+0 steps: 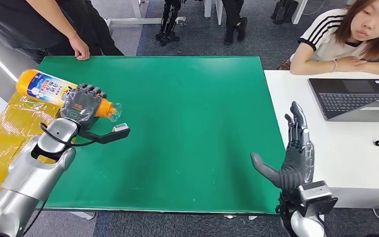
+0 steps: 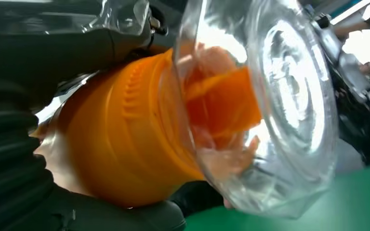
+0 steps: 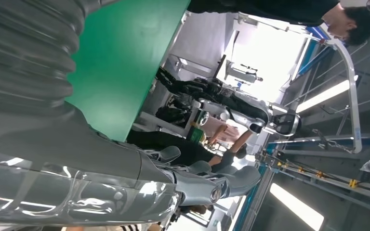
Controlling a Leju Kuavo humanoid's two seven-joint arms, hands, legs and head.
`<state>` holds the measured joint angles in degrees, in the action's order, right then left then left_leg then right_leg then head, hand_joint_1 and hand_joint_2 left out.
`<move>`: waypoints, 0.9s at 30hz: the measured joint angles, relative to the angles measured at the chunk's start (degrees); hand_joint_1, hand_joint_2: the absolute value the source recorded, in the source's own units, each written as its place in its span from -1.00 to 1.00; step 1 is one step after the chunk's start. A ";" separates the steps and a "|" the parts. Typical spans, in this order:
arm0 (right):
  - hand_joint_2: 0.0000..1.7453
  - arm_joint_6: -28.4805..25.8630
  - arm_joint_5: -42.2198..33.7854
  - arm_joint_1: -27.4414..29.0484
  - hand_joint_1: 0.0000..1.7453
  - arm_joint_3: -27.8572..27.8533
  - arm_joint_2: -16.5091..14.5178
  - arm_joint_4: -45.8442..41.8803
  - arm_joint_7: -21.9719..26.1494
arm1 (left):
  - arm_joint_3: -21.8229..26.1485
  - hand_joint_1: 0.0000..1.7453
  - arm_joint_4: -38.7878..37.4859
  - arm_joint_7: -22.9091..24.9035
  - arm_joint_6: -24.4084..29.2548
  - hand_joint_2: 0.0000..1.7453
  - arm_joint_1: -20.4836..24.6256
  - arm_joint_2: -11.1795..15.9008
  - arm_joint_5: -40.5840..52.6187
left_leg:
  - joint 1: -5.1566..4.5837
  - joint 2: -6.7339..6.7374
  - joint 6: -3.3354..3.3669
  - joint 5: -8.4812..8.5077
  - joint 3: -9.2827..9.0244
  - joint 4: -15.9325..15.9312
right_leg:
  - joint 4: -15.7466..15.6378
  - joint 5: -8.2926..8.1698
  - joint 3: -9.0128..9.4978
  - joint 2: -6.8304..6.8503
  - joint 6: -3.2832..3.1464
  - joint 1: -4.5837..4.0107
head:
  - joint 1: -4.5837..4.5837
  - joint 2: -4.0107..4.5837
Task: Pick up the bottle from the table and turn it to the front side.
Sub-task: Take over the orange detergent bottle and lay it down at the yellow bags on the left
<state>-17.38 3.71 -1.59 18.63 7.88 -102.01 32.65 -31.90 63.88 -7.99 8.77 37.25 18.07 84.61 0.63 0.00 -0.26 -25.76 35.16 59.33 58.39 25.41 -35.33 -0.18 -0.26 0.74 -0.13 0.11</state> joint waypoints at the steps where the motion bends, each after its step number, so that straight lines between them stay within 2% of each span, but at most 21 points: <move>1: 1.00 0.01 0.15 0.12 -1.00 0.00 0.03 0.04 -0.11 | -0.35 1.00 -1.17 0.89 -0.78 1.00 0.30 -0.48 0.20 | 0.00 0.00 0.00 0.00 0.00 0.00 | 0.00 0.00 0.00 0.00 0.00 0.00 | 0.01 0.00; 8: 1.00 -0.32 1.03 0.87 -1.00 0.08 0.05 0.66 -0.20 | -2.02 1.00 -9.88 5.58 -2.76 1.00 3.53 -3.22 0.82 | 0.00 0.00 0.00 0.00 0.01 0.00 | 0.00 -0.01 0.01 0.00 0.00 0.01 | 0.01 -0.01; 14: 1.00 -0.12 1.83 1.52 -1.00 0.10 -0.01 0.68 -0.77 | -2.09 1.00 -15.48 10.57 -4.70 1.00 3.93 -4.48 2.07 | 0.00 0.01 0.00 0.00 0.02 0.00 | 0.01 -0.01 0.01 0.00 0.00 0.00 | 0.01 0.00; 21: 1.00 1.22 3.29 1.73 -1.00 0.07 -0.51 0.68 -1.80 | -1.69 1.00 -19.35 18.74 -5.25 1.00 2.52 -4.88 4.99 | 0.00 0.00 0.00 0.00 0.03 -0.02 | 0.02 -0.01 0.01 0.00 0.00 0.00 | 0.01 0.00; 27: 1.00 2.69 4.26 2.13 -1.00 -0.41 -1.45 0.66 -2.05 | -0.30 1.00 -20.13 21.23 -5.76 1.00 -0.45 -4.39 5.14 | 0.00 0.00 0.00 0.00 0.03 -0.02 | 0.02 0.00 0.01 0.00 0.00 0.00 | 0.00 -0.01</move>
<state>-14.69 7.97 0.54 18.22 6.43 -101.35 30.60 -32.20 43.75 13.23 3.01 36.79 13.68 89.75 0.63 0.00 -0.26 -25.77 35.19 59.31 58.40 25.41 -35.32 -0.18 -0.26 0.74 -0.13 0.10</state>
